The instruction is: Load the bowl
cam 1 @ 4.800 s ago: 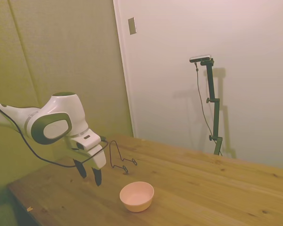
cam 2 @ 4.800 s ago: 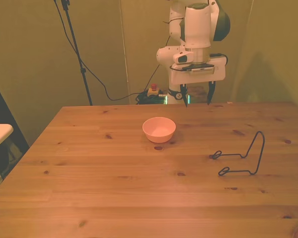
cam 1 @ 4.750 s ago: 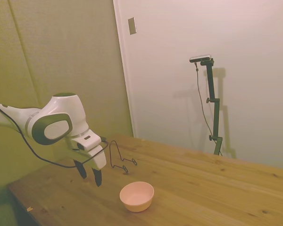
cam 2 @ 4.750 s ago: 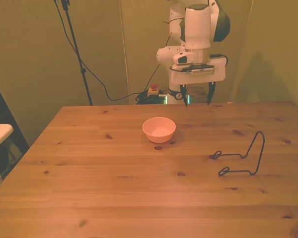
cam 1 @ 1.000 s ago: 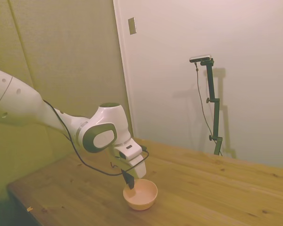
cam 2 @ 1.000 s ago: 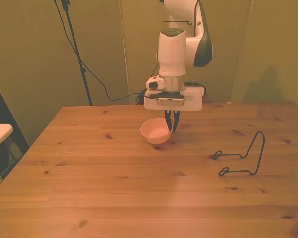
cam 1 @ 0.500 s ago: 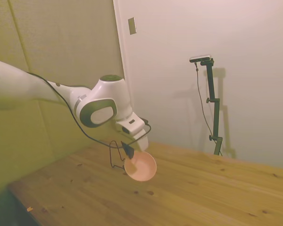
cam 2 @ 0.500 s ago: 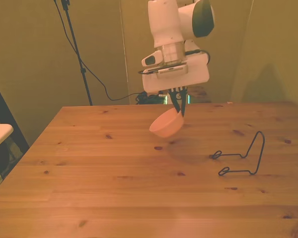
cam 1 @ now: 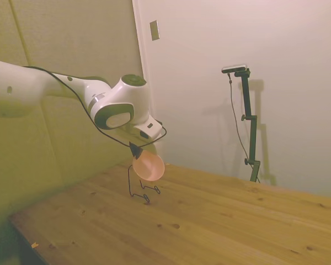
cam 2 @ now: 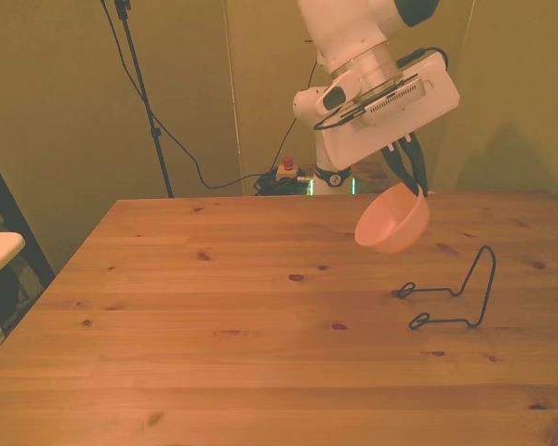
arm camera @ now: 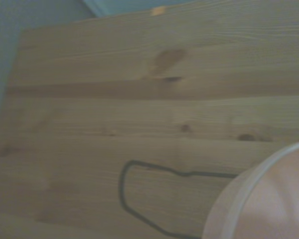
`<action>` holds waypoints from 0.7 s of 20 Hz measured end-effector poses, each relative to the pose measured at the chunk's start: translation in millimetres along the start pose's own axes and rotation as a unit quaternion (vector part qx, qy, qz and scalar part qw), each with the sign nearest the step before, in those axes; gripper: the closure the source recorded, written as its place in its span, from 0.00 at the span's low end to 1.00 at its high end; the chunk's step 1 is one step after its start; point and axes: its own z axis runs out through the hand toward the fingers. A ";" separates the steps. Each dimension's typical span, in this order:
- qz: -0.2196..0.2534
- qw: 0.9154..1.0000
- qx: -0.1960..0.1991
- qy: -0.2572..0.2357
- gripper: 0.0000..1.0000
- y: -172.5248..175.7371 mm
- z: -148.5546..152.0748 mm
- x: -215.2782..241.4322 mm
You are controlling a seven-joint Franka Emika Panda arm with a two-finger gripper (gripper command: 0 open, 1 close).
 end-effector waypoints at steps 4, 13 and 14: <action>-0.011 0.996 0.063 -0.069 1.00 6.2 13.4 12.5; -0.021 0.986 0.118 -0.116 1.00 18.0 50.8 35.0; -0.022 0.985 0.125 -0.118 1.00 19.6 55.0 35.6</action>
